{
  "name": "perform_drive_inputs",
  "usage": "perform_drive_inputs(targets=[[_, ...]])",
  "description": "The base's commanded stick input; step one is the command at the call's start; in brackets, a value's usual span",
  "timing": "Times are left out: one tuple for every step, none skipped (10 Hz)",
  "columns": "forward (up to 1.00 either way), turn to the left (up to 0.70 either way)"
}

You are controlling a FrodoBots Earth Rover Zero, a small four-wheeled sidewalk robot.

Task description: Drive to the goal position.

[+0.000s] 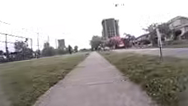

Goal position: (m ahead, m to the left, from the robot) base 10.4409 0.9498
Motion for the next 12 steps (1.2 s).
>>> perform_drive_inputs(targets=[[0.7,0.0],[0.7,0.0],[0.7,0.0],[0.7,0.0],[0.7,0.05],[0.7,0.19],[0.7,0.32],[0.7,0.1],[0.7,0.0],[0.7,0.0],[0.7,0.0],[0.7,0.0]])
